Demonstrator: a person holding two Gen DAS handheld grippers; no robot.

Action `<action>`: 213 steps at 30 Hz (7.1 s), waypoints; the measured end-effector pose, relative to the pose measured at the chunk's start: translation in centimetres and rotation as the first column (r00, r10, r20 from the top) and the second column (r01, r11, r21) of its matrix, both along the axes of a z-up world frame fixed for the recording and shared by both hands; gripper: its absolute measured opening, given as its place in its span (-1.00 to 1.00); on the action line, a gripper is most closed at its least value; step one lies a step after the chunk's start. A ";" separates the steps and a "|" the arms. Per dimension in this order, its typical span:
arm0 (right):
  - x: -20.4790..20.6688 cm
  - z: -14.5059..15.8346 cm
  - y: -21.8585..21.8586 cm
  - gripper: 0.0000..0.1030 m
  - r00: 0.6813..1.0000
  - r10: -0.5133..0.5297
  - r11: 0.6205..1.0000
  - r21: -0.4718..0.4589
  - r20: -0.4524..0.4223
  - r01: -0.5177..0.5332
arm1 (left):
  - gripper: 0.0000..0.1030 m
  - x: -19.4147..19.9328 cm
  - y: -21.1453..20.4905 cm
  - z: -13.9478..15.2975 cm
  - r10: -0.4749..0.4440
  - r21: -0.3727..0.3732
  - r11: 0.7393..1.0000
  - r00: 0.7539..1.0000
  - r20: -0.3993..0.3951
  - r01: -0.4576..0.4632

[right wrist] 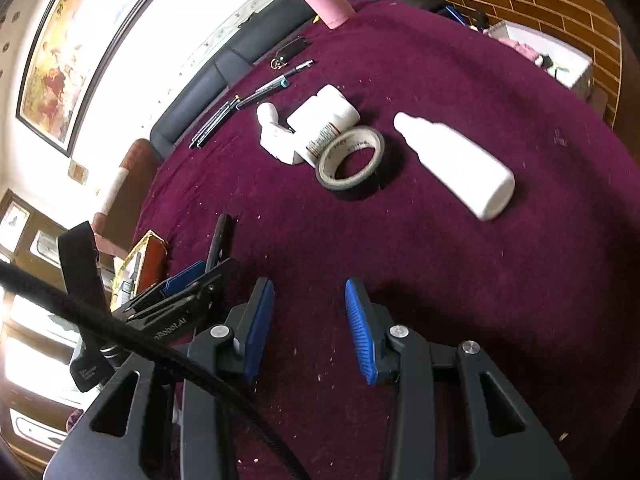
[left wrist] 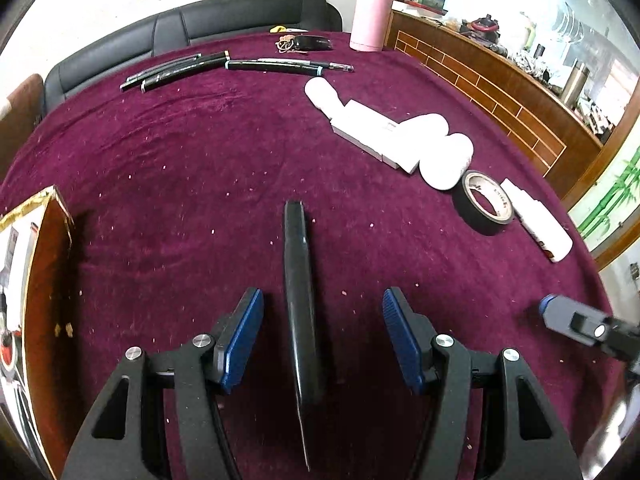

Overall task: Organize objects
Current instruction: 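Grasp the remaining black marker with the left gripper, then carry the black marker into the tray with the left gripper while the right gripper grasps the black tape roll, then open both grippers to release the marker and tape roll in the tray, then move the right gripper to the white spray bottle and grasp it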

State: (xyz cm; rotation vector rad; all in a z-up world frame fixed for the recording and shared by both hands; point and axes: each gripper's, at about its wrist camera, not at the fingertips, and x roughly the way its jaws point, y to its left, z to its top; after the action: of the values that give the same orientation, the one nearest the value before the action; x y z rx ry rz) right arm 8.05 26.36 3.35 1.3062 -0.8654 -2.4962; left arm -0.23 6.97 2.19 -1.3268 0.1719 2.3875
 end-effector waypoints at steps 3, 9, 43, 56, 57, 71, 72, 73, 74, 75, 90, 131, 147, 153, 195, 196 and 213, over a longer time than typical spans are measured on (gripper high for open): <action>-1.7 0.7 -0.5 -0.21 0.998 0.048 0.994 0.092 0.030 -0.051 | 0.14 -0.2 0.3 -0.1 -0.005 -0.015 1.000 1.000 -0.020 0.005; -6.1 1.9 -1.6 -0.21 0.992 0.116 0.930 0.345 0.057 -0.129 | 0.44 0.4 0.9 -0.6 -0.031 -0.009 1.000 0.997 -0.071 0.030; -5.0 1.2 -5.7 -0.85 0.970 0.226 0.900 0.364 0.084 -0.242 | -0.78 5.1 -5.7 1.2 -0.038 0.214 0.976 0.999 -0.016 0.041; -0.7 4.9 -16.8 -0.84 0.886 0.463 0.833 0.334 0.018 -0.442 | -0.78 11.1 -19.2 4.9 0.161 0.307 0.943 0.983 -0.091 -0.126; -0.6 4.9 -17.7 -0.84 0.877 0.479 0.825 0.333 0.016 -0.457 | -0.78 11.1 -20.6 5.0 0.188 0.299 0.942 0.977 -0.095 -0.153; 0.4 4.9 -29.5 -0.83 0.749 0.662 0.701 0.332 0.025 -0.631 | -0.77 5.2 -30.9 0.9 0.404 0.210 0.895 0.915 -0.008 -0.393; 0.4 4.8 -29.8 -0.83 0.745 0.666 0.698 0.330 0.028 -0.636 | -0.77 5.1 -31.0 0.8 0.406 0.205 0.895 0.914 -0.006 -0.397; 0.3 4.8 -30.4 -0.83 0.742 0.670 0.695 0.325 0.031 -0.642 | -0.77 5.0 -31.1 0.7 0.410 0.208 0.893 0.912 -0.003 -0.400; 0.2 4.8 -30.7 -0.83 0.739 0.673 0.693 0.322 0.033 -0.645 | -0.77 4.9 -31.2 0.8 0.413 0.207 0.891 0.911 -0.007 -0.403; 0.1 4.7 -31.1 -0.83 0.736 0.677 0.690 0.319 0.034 -0.650 | -0.77 5.0 -31.3 0.9 0.419 0.198 0.891 0.908 -0.011 -0.409; -0.5 4.2 -40.3 -0.83 0.623 0.780 0.593 0.245 0.062 -0.767 | -0.38 11.8 -36.5 4.9 0.498 0.412 0.811 0.860 -0.113 -0.415; -0.3 2.5 -28.3 -0.35 0.839 0.544 0.837 0.066 0.006 -0.543 | 0.31 15.7 -30.9 5.7 0.364 0.230 0.919 0.913 -0.186 -0.320; 0.7 3.3 -12.7 -0.27 0.963 0.258 0.956 0.168 -0.083 -0.242 | 0.30 13.4 -10.3 7.9 0.044 -0.154 0.982 0.928 -0.369 -0.108; 0.5 3.5 -6.9 -0.26 0.982 0.168 0.973 0.176 -0.082 -0.152 | 0.30 12.0 -5.3 7.1 -0.042 -0.227 0.973 0.936 -0.349 -0.041; -7.2 1.6 6.0 -0.25 1.000 0.002 0.941 0.339 -0.004 -0.001 | 0.60 4.3 0.7 -0.1 -0.099 -0.220 0.972 0.991 -0.085 0.078; -7.5 1.2 5.7 -0.25 1.000 0.016 0.939 0.344 0.008 -0.018 | 0.61 4.3 0.6 -0.1 -0.096 -0.217 0.973 0.992 -0.087 0.075; -6.9 -1.4 4.0 -0.46 1.000 -0.029 0.908 0.418 0.002 0.025 | 0.95 3.4 -1.2 -0.7 -0.048 -0.055 0.997 0.999 -0.011 0.047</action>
State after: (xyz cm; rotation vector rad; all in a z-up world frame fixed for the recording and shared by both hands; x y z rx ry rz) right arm 1.12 30.32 1.95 1.4276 -0.3529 -2.8041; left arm 3.21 5.74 1.53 -1.3183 0.2715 2.3675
